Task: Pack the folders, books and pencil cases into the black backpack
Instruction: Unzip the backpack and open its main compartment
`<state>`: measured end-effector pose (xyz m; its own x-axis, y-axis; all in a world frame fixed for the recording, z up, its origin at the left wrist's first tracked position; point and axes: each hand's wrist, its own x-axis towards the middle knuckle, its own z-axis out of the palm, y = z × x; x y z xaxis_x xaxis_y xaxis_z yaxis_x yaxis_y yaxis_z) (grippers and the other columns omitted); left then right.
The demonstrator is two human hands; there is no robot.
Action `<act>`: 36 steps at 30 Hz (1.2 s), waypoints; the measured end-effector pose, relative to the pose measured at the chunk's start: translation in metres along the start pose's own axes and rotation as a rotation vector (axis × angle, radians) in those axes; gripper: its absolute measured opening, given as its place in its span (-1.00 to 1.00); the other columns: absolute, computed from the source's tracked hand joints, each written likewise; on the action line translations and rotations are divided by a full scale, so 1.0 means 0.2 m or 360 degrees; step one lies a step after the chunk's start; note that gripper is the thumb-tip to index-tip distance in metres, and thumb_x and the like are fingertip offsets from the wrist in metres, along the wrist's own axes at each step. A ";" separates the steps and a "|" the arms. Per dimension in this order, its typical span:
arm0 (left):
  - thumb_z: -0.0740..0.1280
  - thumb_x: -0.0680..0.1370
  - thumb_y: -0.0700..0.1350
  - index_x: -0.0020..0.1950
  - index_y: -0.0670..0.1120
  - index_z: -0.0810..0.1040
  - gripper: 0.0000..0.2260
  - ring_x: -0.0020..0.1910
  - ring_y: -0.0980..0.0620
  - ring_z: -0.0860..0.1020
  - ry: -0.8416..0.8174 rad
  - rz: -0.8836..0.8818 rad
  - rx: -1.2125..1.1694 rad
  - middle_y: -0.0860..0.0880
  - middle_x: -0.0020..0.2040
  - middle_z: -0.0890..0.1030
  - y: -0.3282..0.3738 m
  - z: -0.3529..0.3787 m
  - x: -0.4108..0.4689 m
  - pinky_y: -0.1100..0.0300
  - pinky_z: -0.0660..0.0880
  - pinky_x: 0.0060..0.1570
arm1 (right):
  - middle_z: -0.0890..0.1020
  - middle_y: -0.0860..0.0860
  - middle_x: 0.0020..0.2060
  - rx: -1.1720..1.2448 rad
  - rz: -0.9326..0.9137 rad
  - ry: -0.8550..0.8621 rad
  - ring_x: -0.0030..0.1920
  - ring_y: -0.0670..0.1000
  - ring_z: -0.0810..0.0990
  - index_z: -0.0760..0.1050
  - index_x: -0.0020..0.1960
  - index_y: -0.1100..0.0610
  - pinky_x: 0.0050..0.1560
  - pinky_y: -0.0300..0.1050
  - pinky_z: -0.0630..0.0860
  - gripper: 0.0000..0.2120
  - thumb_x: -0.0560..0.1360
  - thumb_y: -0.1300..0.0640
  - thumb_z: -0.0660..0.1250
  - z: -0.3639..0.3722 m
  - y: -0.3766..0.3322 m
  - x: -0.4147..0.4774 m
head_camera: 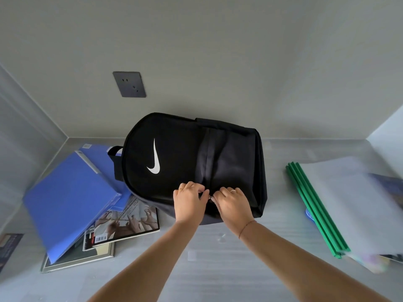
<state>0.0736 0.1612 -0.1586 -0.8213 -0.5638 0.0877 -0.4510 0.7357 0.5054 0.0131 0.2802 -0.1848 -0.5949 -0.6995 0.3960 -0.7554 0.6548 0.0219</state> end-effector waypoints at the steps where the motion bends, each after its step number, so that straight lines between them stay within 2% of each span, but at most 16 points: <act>1: 0.27 0.55 0.02 -0.01 -0.03 0.62 -0.82 0.03 -0.01 0.48 0.0003 0.0014 -0.0014 0.04 -0.02 0.62 0.01 0.00 0.00 0.16 0.30 0.01 | 0.53 -0.07 -0.48 0.0001 -0.0013 0.0007 -0.44 -0.01 0.53 0.53 -0.37 0.04 -0.36 -0.15 0.44 -0.63 0.52 0.01 0.10 -0.01 0.02 0.02; 5: 0.26 0.57 -0.04 -0.05 -0.08 0.60 -0.83 0.01 -0.02 0.48 0.0014 0.0068 -0.0072 0.00 -0.06 0.61 0.02 -0.02 0.01 0.17 0.30 -0.01 | 0.52 -0.04 -0.46 0.0063 0.0066 0.0050 -0.42 0.04 0.51 0.48 -0.33 0.06 -0.33 -0.11 0.39 -0.69 0.53 0.01 0.14 -0.08 0.09 0.13; 10: 0.27 0.56 -0.04 -0.06 -0.07 0.60 -0.84 0.00 0.01 0.48 -0.0037 0.0064 -0.0122 0.04 -0.07 0.60 0.00 -0.03 -0.02 0.21 0.29 -0.02 | 0.55 0.00 -0.46 0.0034 0.0295 0.0067 -0.41 0.08 0.55 0.53 -0.33 0.10 -0.33 -0.13 0.32 -0.76 0.47 0.02 0.34 -0.14 0.19 0.41; 14: 0.30 0.53 0.02 0.00 -0.02 0.56 -0.85 -0.02 0.08 0.48 -0.0056 -0.0013 -0.0226 0.09 -0.07 0.59 0.02 -0.06 0.06 0.18 0.38 0.06 | 0.62 0.04 -0.34 0.0363 0.0445 0.0103 -0.30 0.10 0.58 0.63 -0.16 0.11 -0.23 -0.07 0.40 -0.82 0.51 0.06 0.32 -0.11 0.23 0.50; 17: 0.34 0.50 0.05 0.11 -0.04 0.49 -0.74 -0.04 0.06 0.49 0.0016 -0.0059 -0.0336 0.05 -0.11 0.57 0.12 -0.09 0.21 0.13 0.45 0.06 | 0.63 0.03 -0.27 0.0629 0.0453 0.0120 -0.27 0.07 0.60 0.66 -0.10 0.10 -0.16 -0.02 0.51 -0.86 0.50 0.10 0.33 -0.10 0.22 0.50; 21: 0.31 0.53 0.00 0.10 -0.08 0.53 -0.78 -0.11 0.04 0.55 -0.0033 -0.0086 -0.0370 0.00 -0.11 0.61 0.20 -0.09 0.36 0.13 0.53 -0.10 | 0.64 0.00 -0.25 0.0770 0.0488 0.0157 -0.27 0.01 0.60 0.66 -0.15 0.09 -0.15 0.02 0.55 -0.94 0.43 0.13 0.41 -0.10 0.24 0.53; 24: 0.28 0.54 -0.08 -0.04 -0.10 0.56 -0.88 -0.31 0.08 0.53 -0.0054 -0.0101 -0.0405 -0.01 -0.21 0.61 0.20 -0.08 0.39 0.29 0.41 -0.38 | 0.64 -0.02 -0.27 0.0698 0.0516 0.0188 -0.25 0.03 0.60 0.65 -0.18 0.08 -0.13 -0.01 0.51 -0.95 0.42 0.12 0.41 -0.08 0.28 0.60; 26: 0.27 0.55 -0.09 -0.08 -0.09 0.55 -0.90 -0.37 0.12 0.49 -0.0065 -0.0085 -0.0418 0.02 -0.28 0.58 0.18 -0.09 0.38 0.34 0.34 -0.42 | 0.63 -0.01 -0.28 0.0712 0.0621 0.0235 -0.24 0.04 0.59 0.64 -0.20 0.08 -0.13 -0.07 0.45 -0.94 0.42 0.12 0.40 -0.06 0.30 0.66; 29: 0.28 0.55 -0.10 -0.11 -0.08 0.54 -0.91 -0.39 0.16 0.45 -0.0082 -0.0068 -0.0436 0.08 -0.33 0.52 0.14 -0.10 0.36 0.35 0.35 -0.39 | 0.64 0.03 -0.22 0.0725 0.0806 0.0217 -0.17 0.06 0.58 0.64 -0.14 0.09 -0.09 -0.09 0.35 -0.89 0.46 0.09 0.37 -0.01 0.34 0.76; 33: 0.29 0.54 -0.12 -0.12 -0.10 0.55 -0.91 -0.39 0.15 0.47 -0.0099 -0.0029 -0.0485 0.08 -0.34 0.52 0.11 -0.13 0.33 0.36 0.39 -0.36 | 0.64 0.04 -0.14 0.0662 0.0948 0.0114 -0.11 0.11 0.58 0.64 -0.07 0.06 0.00 -0.04 0.36 -0.85 0.49 0.03 0.32 0.03 0.38 0.86; 36: 0.29 0.54 -0.11 -0.09 -0.11 0.55 -0.91 -0.30 0.11 0.52 -0.0120 -0.0026 -0.0574 0.06 -0.28 0.54 0.09 -0.15 0.33 0.24 0.49 -0.25 | 0.64 0.04 -0.14 0.0762 0.1002 0.0111 -0.09 0.10 0.59 0.63 -0.09 0.07 0.02 0.01 0.44 -0.86 0.48 0.04 0.34 0.04 0.36 0.86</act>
<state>0.0210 0.1256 -0.1177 -0.8445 -0.5351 0.0203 -0.3232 0.5397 0.7774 -0.1457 0.2039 -0.1232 -0.9429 -0.2085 0.2597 -0.3280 0.7162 -0.6160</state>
